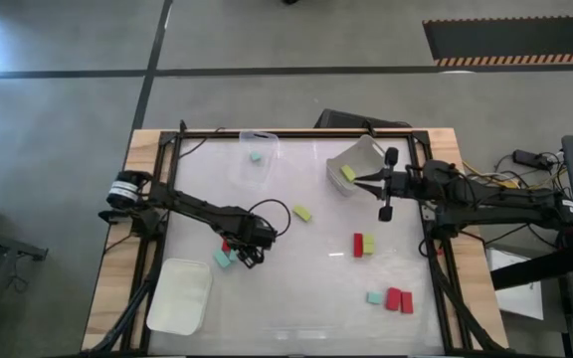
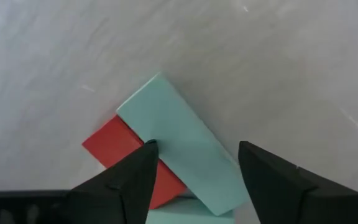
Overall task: Sort & place blocks by color
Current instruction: Put the light blue block into the transparent bin
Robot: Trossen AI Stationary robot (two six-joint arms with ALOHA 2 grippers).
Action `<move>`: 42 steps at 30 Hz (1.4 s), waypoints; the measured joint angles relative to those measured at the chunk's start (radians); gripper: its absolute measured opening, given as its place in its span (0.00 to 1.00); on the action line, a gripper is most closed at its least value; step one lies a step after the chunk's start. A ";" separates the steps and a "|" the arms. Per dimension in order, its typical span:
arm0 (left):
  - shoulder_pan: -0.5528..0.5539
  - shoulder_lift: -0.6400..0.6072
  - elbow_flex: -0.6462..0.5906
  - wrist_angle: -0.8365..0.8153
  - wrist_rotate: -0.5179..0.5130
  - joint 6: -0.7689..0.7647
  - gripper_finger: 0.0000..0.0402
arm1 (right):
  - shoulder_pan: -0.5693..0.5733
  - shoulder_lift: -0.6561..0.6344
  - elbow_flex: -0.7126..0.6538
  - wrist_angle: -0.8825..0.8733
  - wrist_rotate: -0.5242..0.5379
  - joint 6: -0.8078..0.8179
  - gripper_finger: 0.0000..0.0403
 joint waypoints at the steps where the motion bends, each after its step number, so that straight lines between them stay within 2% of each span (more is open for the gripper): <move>1: 0.000 0.000 -0.001 0.005 0.000 0.000 0.47 | 0.000 0.004 0.000 0.000 0.000 -0.002 0.09; 11: 0.000 -0.004 -0.021 0.055 -0.018 0.000 0.05 | 0.000 0.013 0.000 0.001 0.009 -0.016 0.09; 13: 0.000 -0.004 -0.021 0.081 -0.020 0.000 0.02 | 0.000 0.013 0.000 0.001 0.009 -0.016 0.09; 16: 0.000 -0.001 0.001 0.134 -0.048 0.008 0.04 | 0.000 0.013 0.000 0.001 0.010 -0.016 0.09; 28: 0.001 -0.091 0.002 0.092 -0.066 0.009 0.10 | 0.000 0.013 0.000 0.001 0.014 -0.016 0.09; 35: 0.000 -0.117 -0.025 0.105 -0.063 -0.001 0.34 | 0.000 0.013 0.000 0.000 0.025 -0.016 0.09; 42: -0.001 -0.080 -0.037 0.165 -0.060 0.000 0.57 | 0.000 0.013 0.000 -0.003 0.025 -0.016 0.09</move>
